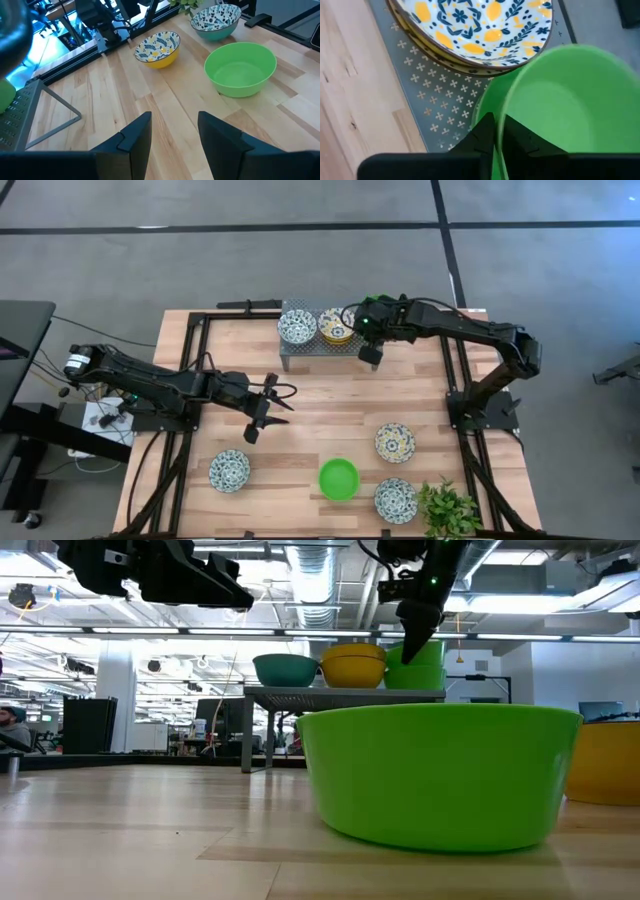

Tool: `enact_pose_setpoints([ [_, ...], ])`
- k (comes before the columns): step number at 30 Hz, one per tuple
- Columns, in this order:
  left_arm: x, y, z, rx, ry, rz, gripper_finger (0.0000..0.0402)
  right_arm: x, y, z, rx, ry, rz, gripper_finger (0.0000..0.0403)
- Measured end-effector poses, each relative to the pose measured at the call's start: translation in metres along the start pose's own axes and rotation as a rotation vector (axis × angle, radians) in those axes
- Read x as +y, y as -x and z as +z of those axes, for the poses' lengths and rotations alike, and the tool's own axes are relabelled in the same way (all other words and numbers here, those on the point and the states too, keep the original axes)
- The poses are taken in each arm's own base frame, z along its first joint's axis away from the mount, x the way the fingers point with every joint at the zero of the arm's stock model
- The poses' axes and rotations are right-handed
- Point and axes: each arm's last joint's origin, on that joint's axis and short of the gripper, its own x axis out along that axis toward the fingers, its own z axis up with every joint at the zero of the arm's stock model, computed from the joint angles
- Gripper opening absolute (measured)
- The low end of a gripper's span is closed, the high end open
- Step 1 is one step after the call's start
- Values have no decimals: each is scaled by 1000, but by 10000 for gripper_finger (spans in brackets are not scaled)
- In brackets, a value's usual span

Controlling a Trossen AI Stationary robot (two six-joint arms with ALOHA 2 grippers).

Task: Pick & Place Mini bowls
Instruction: Stack the top green bowl on the green bowl on the shelf, then stack the yellow patterned bowl on the yellow patterned bowl on the shelf

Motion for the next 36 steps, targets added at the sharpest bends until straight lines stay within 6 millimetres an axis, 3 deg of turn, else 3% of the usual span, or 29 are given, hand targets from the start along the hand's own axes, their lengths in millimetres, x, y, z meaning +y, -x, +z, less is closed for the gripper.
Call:
enact_pose_setpoints([
  [8,0,0,0,-3,0,2,163,0,0,0,-1,1,1,57],
  [16,0,0,1,-8,-2,4,163,9,6,1,-16,30,-1,62],
  [22,1,0,1,-13,-4,6,163,25,32,8,-69,55,-56,62],
  [29,2,0,3,-32,-5,15,163,48,69,14,-143,51,3,62],
  [36,2,0,4,-38,-5,19,163,78,88,11,-189,74,65,62],
])
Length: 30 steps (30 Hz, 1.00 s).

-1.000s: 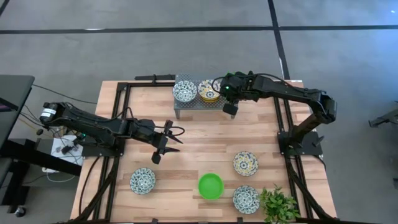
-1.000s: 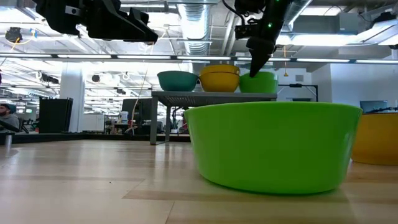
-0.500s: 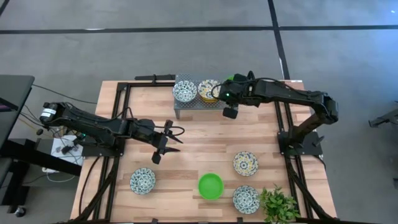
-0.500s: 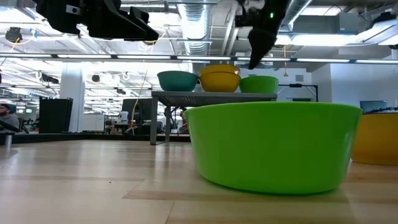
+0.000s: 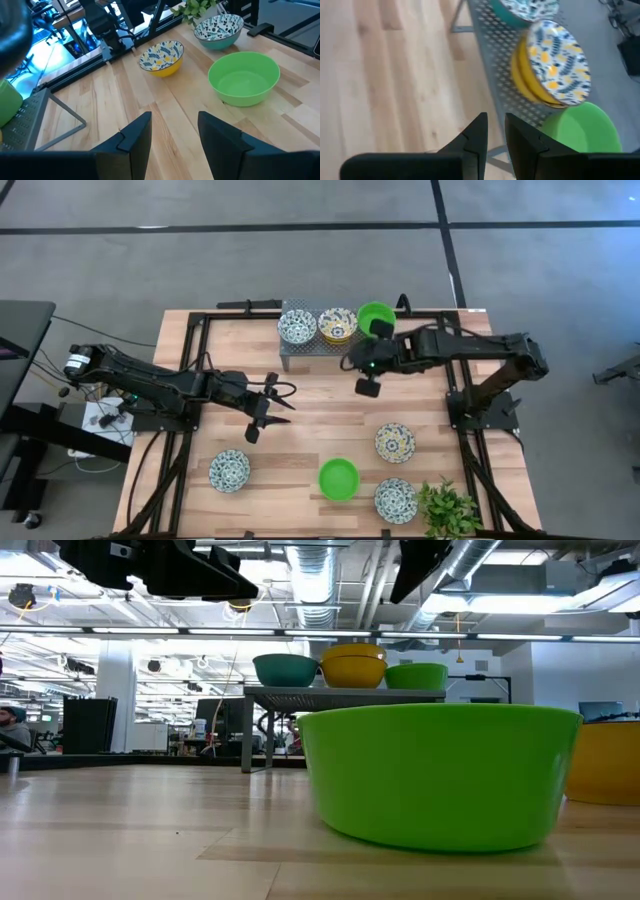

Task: Pick & Place Mini bowls
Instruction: Stack the yellow patterned bowl on the yellow patterned bowl on the shelf

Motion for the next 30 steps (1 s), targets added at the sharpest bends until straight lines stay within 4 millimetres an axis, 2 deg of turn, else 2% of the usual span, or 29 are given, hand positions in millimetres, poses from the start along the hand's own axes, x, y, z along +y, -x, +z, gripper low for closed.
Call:
enact_pose_setpoints([
  [9,0,0,0,-3,0,1,163,30,16,-1,-42,68,63,62],
  [18,0,0,1,-5,0,3,163,45,25,-3,-61,78,99,61],
  [26,0,0,1,-7,0,3,163,58,24,-5,-25,6,269,61],
  [30,0,0,1,-7,0,3,163,70,16,-11,-14,20,295,61],
])
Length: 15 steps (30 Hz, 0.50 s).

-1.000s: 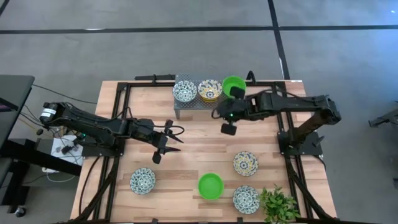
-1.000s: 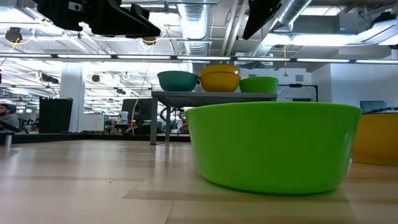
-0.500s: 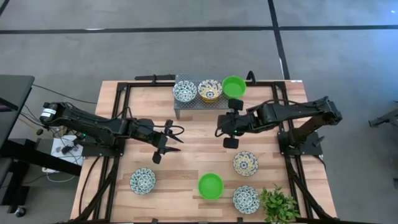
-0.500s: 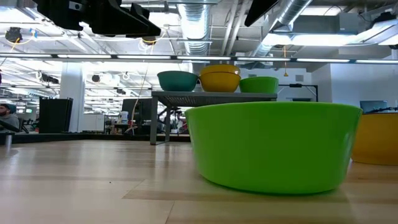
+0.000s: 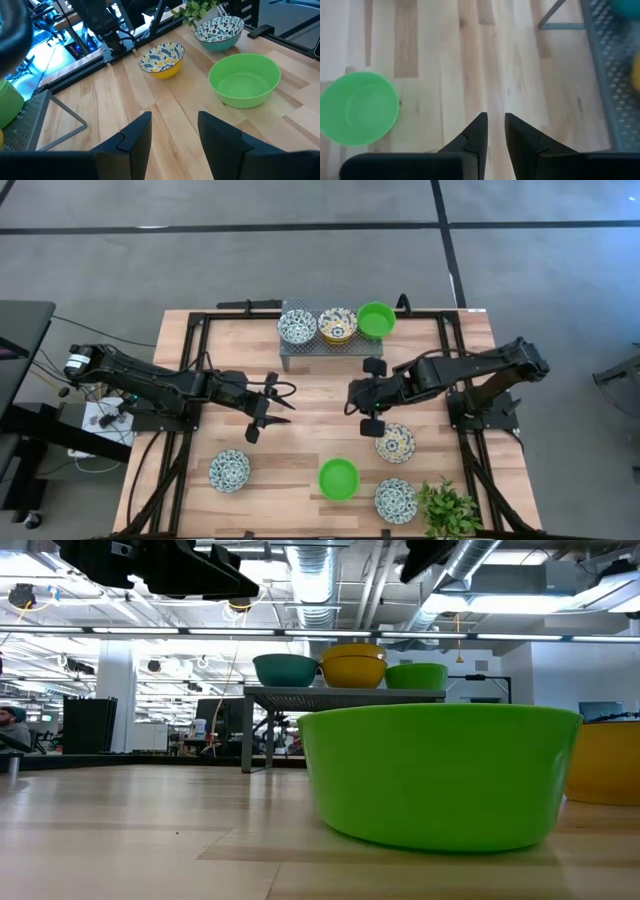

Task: Pick & Place Mini bowls
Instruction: Stack the yellow patterned bowl on the yellow patterned bowl on the shelf

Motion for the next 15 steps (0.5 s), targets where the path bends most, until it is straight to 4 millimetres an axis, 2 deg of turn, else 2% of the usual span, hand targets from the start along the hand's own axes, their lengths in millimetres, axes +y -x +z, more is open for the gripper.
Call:
enact_pose_setpoints([
  [6,0,0,0,0,0,0,163,10,-14,-12,33,31,12,61],
  [15,0,0,0,-2,0,1,163,13,-26,-13,-28,-5,21,61],
])
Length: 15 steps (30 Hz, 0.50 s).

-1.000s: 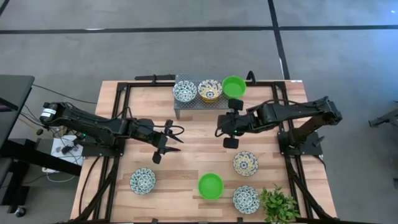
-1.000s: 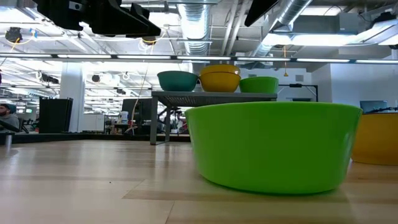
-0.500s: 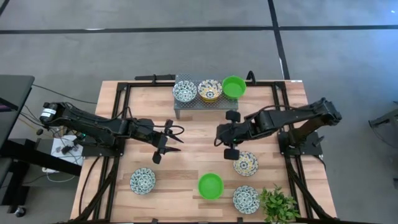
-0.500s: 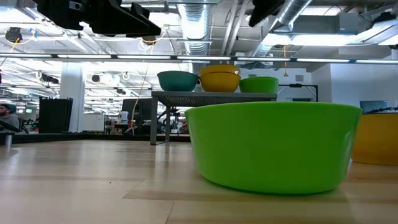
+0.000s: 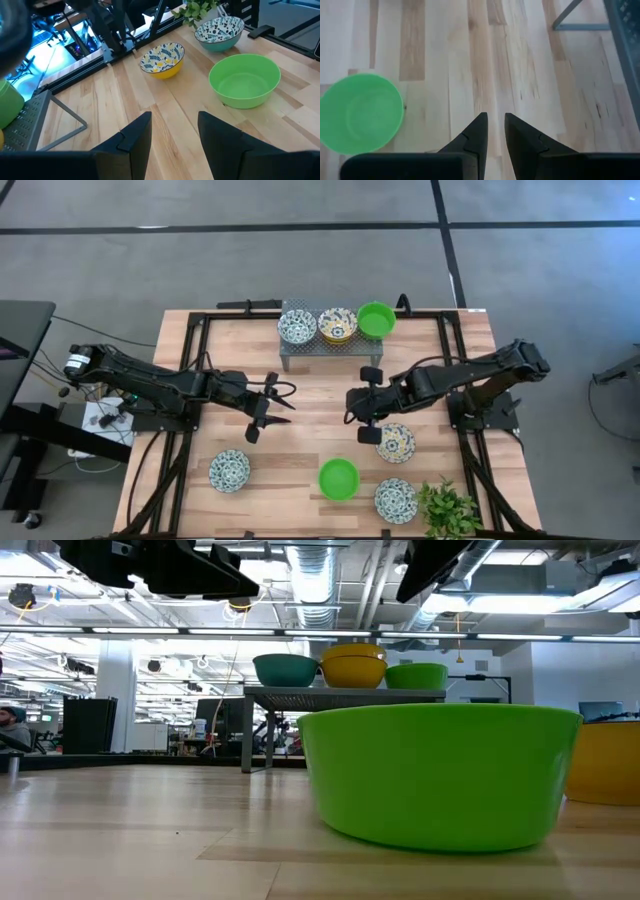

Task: Pick & Place Mini bowls
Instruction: Stack the yellow patterned bowl on the yellow patterned bowl on the shelf

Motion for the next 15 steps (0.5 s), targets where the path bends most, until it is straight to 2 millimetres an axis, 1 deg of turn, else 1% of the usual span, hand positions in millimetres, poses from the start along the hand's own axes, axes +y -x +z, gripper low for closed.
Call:
enact_pose_setpoints([
  [15,0,0,1,-10,0,5,163,0,-1,-2,15,15,-4,61],
])
